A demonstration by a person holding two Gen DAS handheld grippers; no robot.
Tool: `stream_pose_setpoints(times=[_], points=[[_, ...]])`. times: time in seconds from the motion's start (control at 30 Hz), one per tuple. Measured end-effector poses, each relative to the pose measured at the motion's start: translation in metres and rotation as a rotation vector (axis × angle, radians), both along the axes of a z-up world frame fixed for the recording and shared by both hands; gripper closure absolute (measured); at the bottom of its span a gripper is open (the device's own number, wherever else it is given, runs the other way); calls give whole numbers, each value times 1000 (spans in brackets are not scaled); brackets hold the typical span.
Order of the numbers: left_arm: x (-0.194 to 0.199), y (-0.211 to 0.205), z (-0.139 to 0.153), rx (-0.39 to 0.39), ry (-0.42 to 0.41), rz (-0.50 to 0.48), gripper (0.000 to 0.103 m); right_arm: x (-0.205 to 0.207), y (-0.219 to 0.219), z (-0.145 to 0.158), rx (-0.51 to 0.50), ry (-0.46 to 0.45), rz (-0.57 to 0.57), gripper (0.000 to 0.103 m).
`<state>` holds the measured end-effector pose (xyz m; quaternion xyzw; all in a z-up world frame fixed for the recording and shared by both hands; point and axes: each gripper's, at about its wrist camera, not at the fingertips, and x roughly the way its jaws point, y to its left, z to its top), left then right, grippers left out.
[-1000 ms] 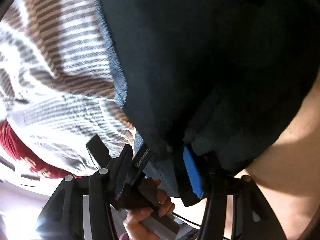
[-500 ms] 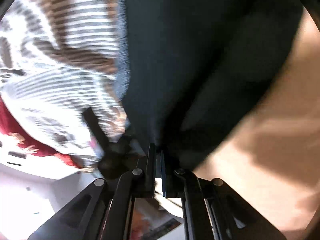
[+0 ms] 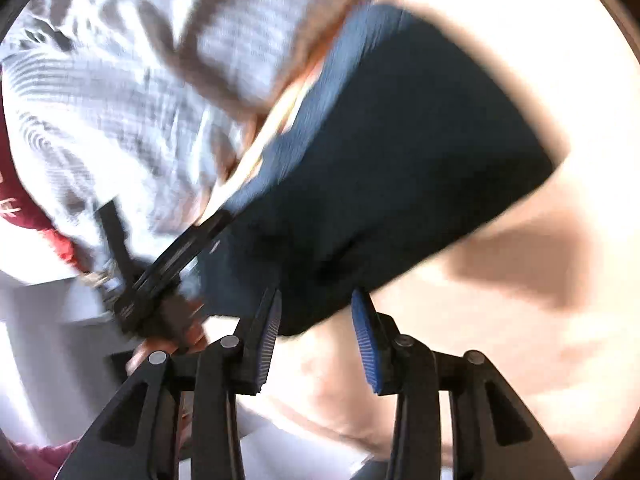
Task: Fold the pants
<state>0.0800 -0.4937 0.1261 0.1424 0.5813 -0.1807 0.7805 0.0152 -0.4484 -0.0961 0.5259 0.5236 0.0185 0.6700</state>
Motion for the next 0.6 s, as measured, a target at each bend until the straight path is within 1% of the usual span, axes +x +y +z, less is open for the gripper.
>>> stream_pose_setpoints(times=[0.03,0.07,0.13,0.2,0.23,0.27,0.3,0.4,0.43,0.5,0.57,0.6], points=[[-2,-9,3,-31,14,-13,0,-2,-8,4,-36,6,-9,62],[-4,-22,5,-71,35,-35,0,1,-24,7,-84,21,-32,62],[-10,-47,4,-110,60,-72,0,13,-44,8,-108,32,-68,65],[-17,-69,-6,-130,88,-95,0,4,-70,-1,-119,34,-90,65],[-20,-76,-13,-132,101,-91,0,7,-69,-4,-123,33,-91,65],[-23,-79,-20,-128,112,-82,0,6,-71,-13,-116,39,-81,65],[-25,-80,-30,-106,124,-69,0,13,-67,-17,-103,44,-76,65],[-28,-67,-62,5,148,-24,0,10,-60,-37,-50,64,-84,65],[-28,-58,-71,13,161,-9,0,7,-60,-40,-35,59,-96,65],[-25,-38,-76,-35,188,42,0,5,-59,-44,-17,39,-107,65],[-21,-29,-75,-7,189,60,0,7,-55,-44,-15,28,-76,65],[-21,-25,-69,28,172,60,0,5,-58,-43,-13,28,-56,65]])
